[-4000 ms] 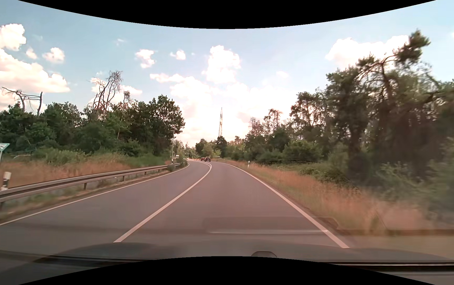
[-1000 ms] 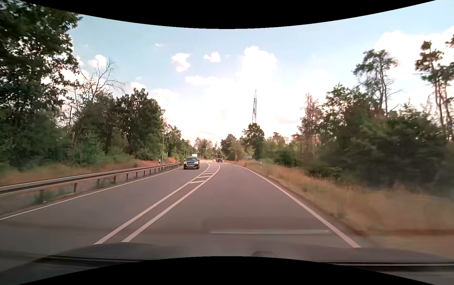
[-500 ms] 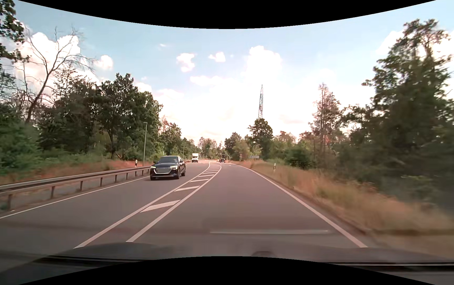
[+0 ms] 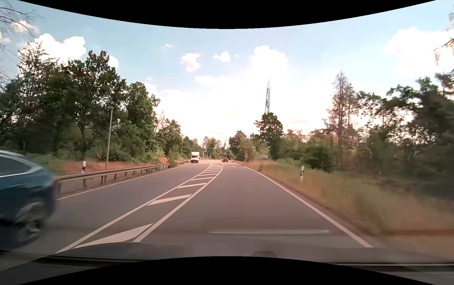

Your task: Follow the waypoints while adhering to traffic rules and regulations

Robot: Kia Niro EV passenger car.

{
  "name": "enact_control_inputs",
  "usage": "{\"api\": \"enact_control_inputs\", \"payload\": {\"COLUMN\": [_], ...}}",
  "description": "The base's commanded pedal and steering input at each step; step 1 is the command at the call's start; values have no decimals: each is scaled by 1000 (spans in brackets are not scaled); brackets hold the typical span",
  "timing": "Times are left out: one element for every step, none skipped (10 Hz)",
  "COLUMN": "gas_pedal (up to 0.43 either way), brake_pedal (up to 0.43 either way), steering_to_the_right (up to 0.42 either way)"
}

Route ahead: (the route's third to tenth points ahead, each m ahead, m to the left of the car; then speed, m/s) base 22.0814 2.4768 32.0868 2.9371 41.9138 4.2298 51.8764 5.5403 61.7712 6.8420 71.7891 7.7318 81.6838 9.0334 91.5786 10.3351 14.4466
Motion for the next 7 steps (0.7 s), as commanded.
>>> {"api": "enact_control_inputs", "payload": {"gas_pedal": [67, 67, 67, 67, 67, 67, 67], "brake_pedal": [0, 0, 0, 0, 0, 0, 0], "steering_to_the_right": [-16, -16, -13, -12, -12, -11, -10]}}
